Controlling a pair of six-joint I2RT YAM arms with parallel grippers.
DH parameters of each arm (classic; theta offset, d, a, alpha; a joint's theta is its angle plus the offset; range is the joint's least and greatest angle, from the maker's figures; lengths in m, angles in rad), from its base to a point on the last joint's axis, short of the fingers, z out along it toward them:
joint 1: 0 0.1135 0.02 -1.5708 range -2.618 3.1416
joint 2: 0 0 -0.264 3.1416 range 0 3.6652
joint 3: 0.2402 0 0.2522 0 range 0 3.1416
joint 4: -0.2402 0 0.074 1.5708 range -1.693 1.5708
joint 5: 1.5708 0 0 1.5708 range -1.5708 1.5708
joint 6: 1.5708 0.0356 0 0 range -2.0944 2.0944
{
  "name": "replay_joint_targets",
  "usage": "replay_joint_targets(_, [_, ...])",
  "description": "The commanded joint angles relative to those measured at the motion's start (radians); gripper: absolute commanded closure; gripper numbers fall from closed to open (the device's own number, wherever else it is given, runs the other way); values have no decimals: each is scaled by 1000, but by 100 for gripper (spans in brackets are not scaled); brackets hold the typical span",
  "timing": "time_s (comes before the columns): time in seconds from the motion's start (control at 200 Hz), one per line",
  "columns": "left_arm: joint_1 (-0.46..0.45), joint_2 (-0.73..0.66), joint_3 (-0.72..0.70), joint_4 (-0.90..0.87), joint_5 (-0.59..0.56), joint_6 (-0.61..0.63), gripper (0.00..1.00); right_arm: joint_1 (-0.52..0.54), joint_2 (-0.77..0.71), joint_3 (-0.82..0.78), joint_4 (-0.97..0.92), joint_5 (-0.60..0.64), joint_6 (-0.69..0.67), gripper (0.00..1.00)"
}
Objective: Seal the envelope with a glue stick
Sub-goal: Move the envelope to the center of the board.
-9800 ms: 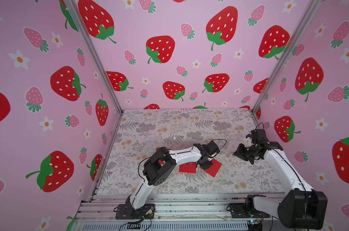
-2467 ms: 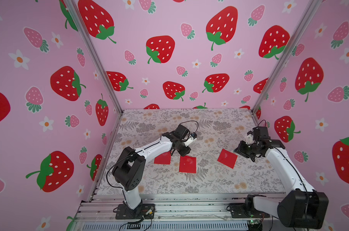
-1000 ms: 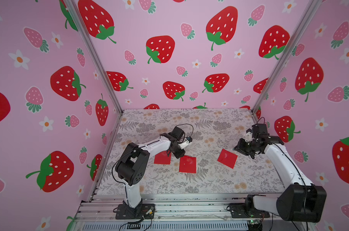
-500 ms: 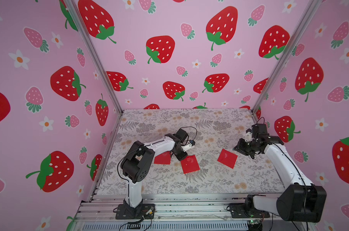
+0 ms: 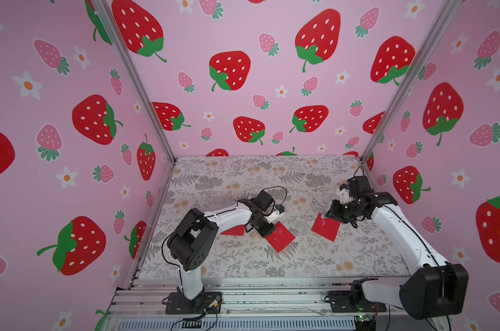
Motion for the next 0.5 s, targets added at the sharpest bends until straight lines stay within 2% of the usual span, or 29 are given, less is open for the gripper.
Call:
replay_joint_targets(0.0, [-63,-18,-45,88,73,-125,91,76,51,37,-54,30,20,100])
replay_joint_targets(0.075, [-116,-22,-57,102,24,-172,90,122,79,49,-62,43,29,100])
replay_joint_targets(0.16, [-165,-41,-73,108,-107,-222,84,156,98,59,-62,59,44,100])
replay_joint_targets(0.245, [-189,-74,-100,118,-189,-235,80,170,110,66,-56,65,56,100])
replay_joint_targets(0.295, [-186,-99,-112,120,-248,-240,80,173,117,69,-53,67,58,100])
replay_joint_targets(0.34, [-176,-122,-125,119,-280,-236,75,173,125,75,-52,70,58,100])
replay_joint_targets(0.4, [-154,-144,-133,112,-300,-223,69,173,134,82,-53,78,56,100])
replay_joint_targets(0.495, [-111,-147,-124,101,-316,-202,66,172,147,95,-44,81,61,100])
